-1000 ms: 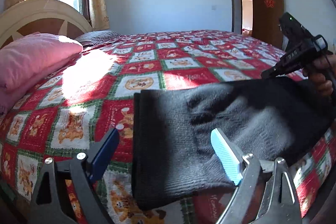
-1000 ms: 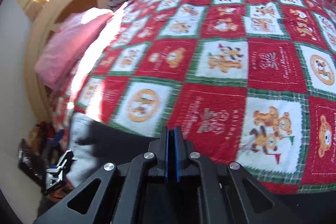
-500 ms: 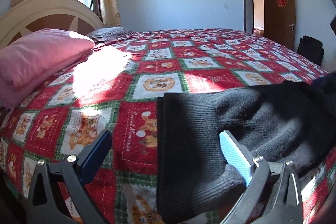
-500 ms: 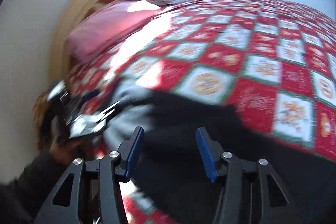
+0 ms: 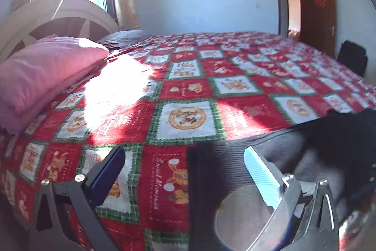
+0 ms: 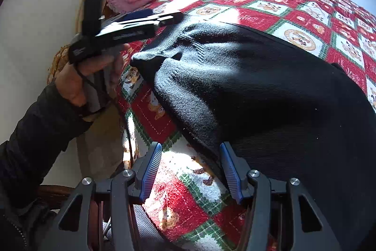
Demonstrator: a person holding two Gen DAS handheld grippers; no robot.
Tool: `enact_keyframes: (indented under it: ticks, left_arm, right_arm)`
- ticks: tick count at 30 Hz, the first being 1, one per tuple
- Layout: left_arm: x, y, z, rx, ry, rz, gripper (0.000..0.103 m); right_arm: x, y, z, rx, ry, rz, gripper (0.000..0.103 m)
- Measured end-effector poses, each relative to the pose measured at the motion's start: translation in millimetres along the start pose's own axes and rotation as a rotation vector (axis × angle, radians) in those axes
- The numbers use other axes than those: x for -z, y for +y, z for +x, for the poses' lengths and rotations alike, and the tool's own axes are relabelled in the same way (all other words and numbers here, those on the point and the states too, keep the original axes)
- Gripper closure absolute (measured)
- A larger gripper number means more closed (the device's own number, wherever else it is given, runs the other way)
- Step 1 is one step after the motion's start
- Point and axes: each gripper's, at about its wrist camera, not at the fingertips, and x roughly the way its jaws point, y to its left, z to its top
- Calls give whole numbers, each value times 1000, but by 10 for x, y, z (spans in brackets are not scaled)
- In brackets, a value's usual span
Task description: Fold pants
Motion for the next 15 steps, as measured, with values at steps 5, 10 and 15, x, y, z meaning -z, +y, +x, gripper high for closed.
enact_keyframes:
  ticks: [5,10,15]
  left_arm:
    - [-124,85,280,-34,53,-44,0]
    - [-172,62,454,-72,78,-8,0]
    - [-128,134,436,-48,58,-43,0]
  right_arm:
    - [-50,47,-301,53,-156,1,49]
    - [-120,262,-248,22,-152,-97,49]
    - [-5,317,174,79,-23,-145,49]
